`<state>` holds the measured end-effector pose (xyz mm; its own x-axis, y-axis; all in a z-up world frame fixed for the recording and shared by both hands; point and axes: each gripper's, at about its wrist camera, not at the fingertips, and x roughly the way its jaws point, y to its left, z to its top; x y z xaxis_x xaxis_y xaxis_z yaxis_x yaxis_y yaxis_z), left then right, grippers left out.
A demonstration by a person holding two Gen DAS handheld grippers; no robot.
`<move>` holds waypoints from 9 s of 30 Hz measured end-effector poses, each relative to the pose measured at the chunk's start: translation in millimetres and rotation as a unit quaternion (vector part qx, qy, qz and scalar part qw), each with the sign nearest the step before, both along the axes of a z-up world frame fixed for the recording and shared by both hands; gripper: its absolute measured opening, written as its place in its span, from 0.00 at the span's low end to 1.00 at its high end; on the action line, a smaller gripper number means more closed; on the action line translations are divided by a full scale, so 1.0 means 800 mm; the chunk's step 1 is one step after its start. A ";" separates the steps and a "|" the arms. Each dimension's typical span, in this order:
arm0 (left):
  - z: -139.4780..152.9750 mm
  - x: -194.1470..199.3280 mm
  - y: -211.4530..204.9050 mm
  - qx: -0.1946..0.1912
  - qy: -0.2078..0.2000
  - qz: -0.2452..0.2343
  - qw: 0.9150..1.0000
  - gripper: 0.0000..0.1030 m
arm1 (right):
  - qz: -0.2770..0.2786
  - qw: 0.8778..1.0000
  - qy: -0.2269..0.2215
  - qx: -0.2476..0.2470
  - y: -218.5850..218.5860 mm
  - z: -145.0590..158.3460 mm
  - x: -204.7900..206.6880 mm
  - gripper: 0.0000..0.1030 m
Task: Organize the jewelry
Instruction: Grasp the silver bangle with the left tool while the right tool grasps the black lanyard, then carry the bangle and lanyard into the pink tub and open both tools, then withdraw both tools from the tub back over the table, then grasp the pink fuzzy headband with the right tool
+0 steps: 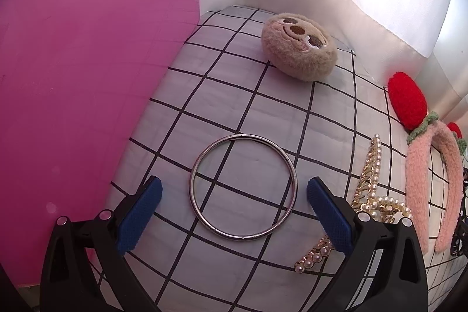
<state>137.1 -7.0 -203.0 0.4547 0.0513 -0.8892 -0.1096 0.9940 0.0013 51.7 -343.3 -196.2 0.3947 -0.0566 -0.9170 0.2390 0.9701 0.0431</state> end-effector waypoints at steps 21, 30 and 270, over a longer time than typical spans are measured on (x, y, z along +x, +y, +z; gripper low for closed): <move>0.000 -0.004 0.003 -0.003 -0.003 -0.004 1.000 0.90 | -0.002 1.000 -0.022 -0.019 -0.019 -0.012 0.003 0.91; 0.006 -0.017 -0.001 -0.003 -0.013 -0.020 1.000 0.68 | 0.027 0.999 -0.036 -0.025 0.020 -0.010 -0.004 0.46; 0.004 -0.246 -0.136 0.005 -0.019 -0.039 0.999 0.95 | 0.138 0.987 -0.083 -0.028 0.082 -0.009 0.061 0.86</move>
<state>-59.3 -115.5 -199.7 0.4902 0.0229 -0.8713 -0.0330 0.9994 0.0077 100.6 -277.7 -203.4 0.5465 0.0262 -0.8370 -0.0405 0.9992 0.0048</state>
